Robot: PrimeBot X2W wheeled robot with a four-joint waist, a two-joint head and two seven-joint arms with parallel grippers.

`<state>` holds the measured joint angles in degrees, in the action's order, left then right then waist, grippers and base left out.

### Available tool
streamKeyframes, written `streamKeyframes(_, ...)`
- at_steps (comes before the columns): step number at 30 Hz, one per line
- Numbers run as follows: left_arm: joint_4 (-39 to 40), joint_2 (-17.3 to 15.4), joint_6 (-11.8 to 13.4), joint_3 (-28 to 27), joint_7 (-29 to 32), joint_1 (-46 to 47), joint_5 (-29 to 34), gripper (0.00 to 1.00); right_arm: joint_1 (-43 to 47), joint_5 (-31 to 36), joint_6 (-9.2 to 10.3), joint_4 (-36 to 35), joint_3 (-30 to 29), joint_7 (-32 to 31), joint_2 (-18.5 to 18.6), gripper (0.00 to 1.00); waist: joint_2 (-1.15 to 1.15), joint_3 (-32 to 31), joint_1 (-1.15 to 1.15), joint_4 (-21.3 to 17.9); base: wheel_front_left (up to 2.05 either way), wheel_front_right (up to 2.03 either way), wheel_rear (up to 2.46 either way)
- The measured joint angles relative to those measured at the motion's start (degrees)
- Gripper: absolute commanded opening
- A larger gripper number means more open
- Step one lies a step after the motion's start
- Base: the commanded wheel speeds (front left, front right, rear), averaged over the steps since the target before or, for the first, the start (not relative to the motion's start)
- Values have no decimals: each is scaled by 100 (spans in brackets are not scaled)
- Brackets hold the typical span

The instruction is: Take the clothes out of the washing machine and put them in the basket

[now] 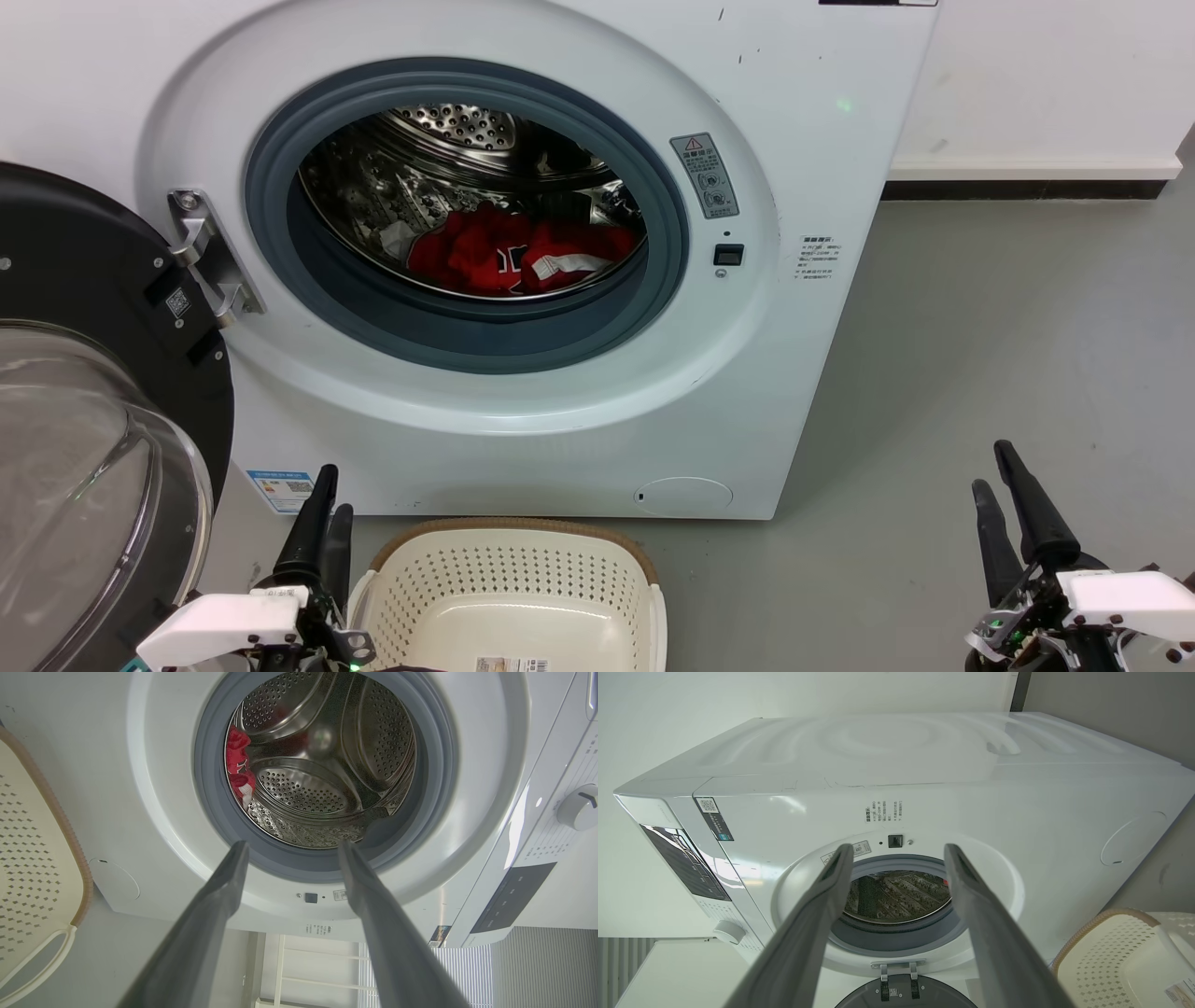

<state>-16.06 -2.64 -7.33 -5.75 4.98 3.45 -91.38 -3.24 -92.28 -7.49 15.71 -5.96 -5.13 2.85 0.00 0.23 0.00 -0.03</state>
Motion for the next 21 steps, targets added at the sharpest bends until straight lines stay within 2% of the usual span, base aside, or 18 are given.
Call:
streamKeyframes(10,81,-2,0,-123,-271,-71,521,100,36,376,0,-24,-35,274,-9,100,0,7,0,-10,0,0,0)
streamKeyframes(21,220,-3,56,-385,-527,-77,1523,100,35,1834,0,-322,-253,539,-15,100,0,26,0,-15,0,0,0)
